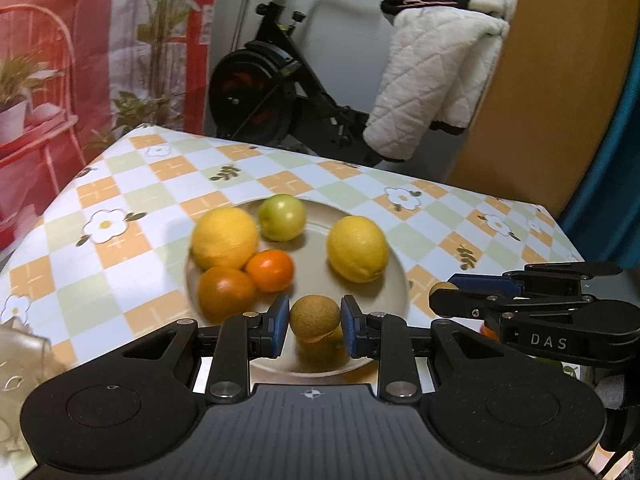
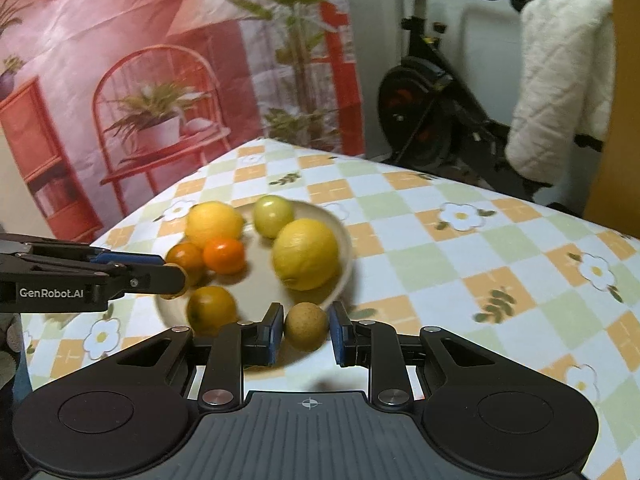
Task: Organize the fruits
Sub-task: 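Carry the kiwi onto the plate and open the left gripper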
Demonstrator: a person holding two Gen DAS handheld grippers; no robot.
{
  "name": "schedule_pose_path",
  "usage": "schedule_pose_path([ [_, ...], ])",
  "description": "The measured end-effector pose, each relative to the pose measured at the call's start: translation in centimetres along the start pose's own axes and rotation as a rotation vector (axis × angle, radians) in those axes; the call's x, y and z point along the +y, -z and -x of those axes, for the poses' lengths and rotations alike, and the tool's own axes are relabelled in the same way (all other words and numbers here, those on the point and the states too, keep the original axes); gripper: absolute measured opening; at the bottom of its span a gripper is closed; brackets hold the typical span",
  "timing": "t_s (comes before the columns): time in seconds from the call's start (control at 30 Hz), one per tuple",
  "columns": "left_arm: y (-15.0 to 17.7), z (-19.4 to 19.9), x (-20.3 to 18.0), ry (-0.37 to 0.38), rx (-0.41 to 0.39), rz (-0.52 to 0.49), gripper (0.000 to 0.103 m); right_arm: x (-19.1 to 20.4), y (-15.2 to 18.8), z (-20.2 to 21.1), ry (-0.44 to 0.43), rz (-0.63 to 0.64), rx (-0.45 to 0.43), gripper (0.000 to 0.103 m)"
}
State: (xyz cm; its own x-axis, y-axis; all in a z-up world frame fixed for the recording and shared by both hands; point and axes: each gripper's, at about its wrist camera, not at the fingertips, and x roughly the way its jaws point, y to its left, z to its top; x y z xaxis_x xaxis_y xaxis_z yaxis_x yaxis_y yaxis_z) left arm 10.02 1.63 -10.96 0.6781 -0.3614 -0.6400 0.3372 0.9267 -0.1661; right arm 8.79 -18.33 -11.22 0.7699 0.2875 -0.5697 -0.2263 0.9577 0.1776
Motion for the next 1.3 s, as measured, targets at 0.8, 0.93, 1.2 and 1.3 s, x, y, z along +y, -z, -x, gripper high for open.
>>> schedule_pose_path([
  [0.8,1.4,-1.3,2.8,-0.049,0.038,0.052,0.030,2.7,-0.8,-5.0,-0.003,0.081,0.082,0.023],
  [0.93,1.4,-1.5,2.8,-0.052,0.042,0.048,0.030,2.7,-0.8,-5.2,-0.003,0.078,0.089,0.023],
  [1.2,1.4,-1.6,2.7,-0.047,0.049,0.045,0.030,2.7,-0.7,-5.1,0.004,0.072,0.099,0.024],
  [1.3,1.3,-1.5,2.9,-0.047,0.049,0.057,0.030,2.8,-0.8,-4.7,0.010,0.077,0.090,0.026],
])
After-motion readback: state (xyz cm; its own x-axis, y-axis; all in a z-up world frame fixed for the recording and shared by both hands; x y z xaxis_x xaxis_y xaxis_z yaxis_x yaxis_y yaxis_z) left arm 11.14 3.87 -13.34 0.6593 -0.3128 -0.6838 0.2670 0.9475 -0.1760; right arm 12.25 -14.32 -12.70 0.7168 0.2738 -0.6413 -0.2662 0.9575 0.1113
